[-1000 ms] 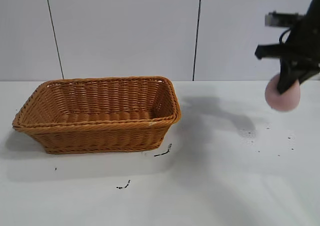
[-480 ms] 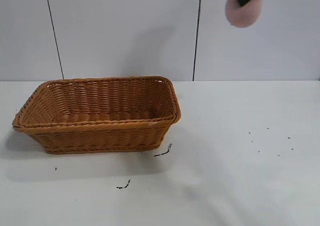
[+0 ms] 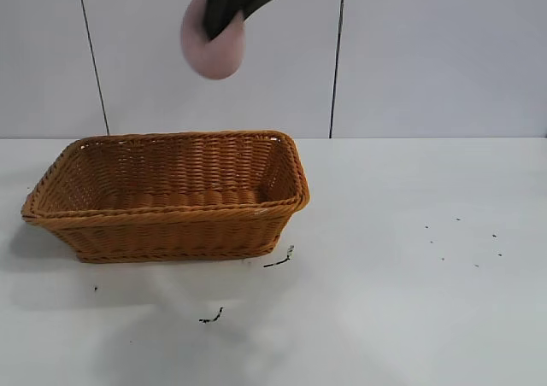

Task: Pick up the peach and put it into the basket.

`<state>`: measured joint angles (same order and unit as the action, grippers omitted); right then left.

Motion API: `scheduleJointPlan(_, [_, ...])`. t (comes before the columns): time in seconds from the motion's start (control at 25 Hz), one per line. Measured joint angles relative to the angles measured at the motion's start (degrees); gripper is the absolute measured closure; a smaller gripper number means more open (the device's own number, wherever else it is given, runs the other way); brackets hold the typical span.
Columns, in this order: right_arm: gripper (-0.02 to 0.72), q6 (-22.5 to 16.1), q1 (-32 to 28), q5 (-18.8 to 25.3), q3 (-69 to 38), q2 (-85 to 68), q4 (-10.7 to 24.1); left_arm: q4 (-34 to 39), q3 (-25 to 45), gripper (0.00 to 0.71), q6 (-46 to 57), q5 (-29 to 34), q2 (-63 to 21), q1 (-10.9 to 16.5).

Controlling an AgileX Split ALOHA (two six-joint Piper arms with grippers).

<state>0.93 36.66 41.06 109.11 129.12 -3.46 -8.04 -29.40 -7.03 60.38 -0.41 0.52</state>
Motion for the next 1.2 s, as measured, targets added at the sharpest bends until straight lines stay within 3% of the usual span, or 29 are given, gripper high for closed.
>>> scheduleJointPlan(0.16, [0.717, 0.0, 0.0, -3.51, 0.0, 4.49, 0.0, 0.0, 0.0, 0.016, 0.0, 0.0, 0.0, 0.0])
scheduleJointPlan(0.28, [0.619, 0.0, 0.0, -3.59, 0.0, 5.4, -0.06, 0.0, 0.0, 0.016, 0.0, 0.0, 0.0, 0.0])
scheduleJointPlan(0.36, [0.444, 0.0, 0.0, -2.98, 0.4, 5.4, -0.06, 0.0, 0.0, 0.016, 0.0, 0.0, 0.0, 0.0])
scheduleJointPlan(0.44, [0.195, -0.02, 0.0, -1.08, 2.01, 5.4, 0.06, 0.0, 0.0, 0.016, 0.0, 0.0, 0.0, 0.0])
scheduleJointPlan(0.52, [0.074, -0.02, 0.0, 1.3, 4.74, 5.4, 0.27, 0.0, 0.0, 0.016, 0.0, 0.0, 0.0, 0.0])
scheduleJointPlan(0.64, [0.025, -0.02, 0.0, 6.36, 11.46, 5.4, 0.39, 0.0, 0.0, 0.016, 0.0, 0.0, 0.0, 0.0])
scheduleJointPlan(0.88, [0.015, -0.93, -1.46, 14.56, 23.56, 5.23, 0.21, 0.0, 0.0, 0.016, 0.0, 0.0, 0.0, 0.0])
scheduleJointPlan(1.2, [0.008, -0.93, -14.44, 18.97, 25.55, 5.15, 0.34, 0.0, 0.0, 0.016, 0.0, 0.0, 0.0, 0.0])
